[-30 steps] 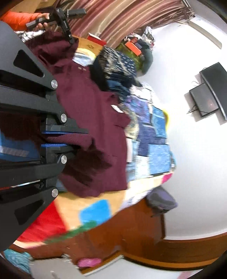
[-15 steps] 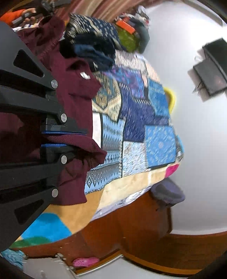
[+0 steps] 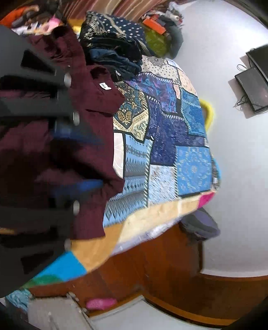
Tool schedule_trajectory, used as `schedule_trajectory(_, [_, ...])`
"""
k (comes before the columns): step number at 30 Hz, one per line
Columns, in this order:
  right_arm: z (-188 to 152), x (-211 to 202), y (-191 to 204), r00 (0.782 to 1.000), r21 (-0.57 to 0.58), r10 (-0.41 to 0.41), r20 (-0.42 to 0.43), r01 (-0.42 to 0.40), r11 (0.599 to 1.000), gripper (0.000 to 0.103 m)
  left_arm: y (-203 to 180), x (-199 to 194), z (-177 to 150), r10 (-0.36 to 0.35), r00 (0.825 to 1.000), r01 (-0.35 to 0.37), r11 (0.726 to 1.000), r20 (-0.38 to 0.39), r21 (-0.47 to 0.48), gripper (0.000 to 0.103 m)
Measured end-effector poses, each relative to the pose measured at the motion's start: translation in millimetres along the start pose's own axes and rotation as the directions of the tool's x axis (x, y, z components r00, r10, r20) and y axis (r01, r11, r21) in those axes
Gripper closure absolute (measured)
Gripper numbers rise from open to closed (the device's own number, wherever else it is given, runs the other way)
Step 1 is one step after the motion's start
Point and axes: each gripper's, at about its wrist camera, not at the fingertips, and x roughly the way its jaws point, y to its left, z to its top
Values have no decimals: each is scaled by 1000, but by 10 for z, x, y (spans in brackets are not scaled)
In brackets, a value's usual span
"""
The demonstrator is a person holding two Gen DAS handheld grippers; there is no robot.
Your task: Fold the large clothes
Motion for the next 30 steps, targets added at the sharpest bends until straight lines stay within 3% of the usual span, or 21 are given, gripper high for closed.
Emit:
schedule_trajectory(2, [-54,-229,74,997,-31,-30,72,33,999,30,8,-180,15,-17,999,17,1000,51,-2,35])
schedule_trajectory(3, [-56,-278,95,995,-42,-33,93,37,998,27,1,-277,7,-23,998,22,1000,66,5,34])
schedule_trajectory(10, [-233,-579,301,994,-145,-7,106,23,989,25,-265,-411,-139,-39,998,35,995,39,97,34])
schedule_trajectory(18, [-592,-309,627,999,-286,-34,6,35,958,25,-814,-25,-593,-85,987,115,966,-137,231,34])
schedule_trajectory(23, [-865,-5,771,993,-357,-61,-104,20,934,25,-1086,287,-852,-25,982,87,941,-188,328,33])
schedule_trajectory(25, [-968,123,791,987,-378,-85,-133,28,925,25,-1086,407,-928,-24,978,90,945,-207,315,29])
schedule_trajectory(28, [-1052,138,797,989,-400,-100,-104,51,915,22,-965,508,-973,-57,977,107,965,-206,241,20])
schedule_trajectory(30, [-1068,113,807,990,-403,-108,-95,61,913,21,-936,514,-968,-79,974,125,969,-214,213,20])
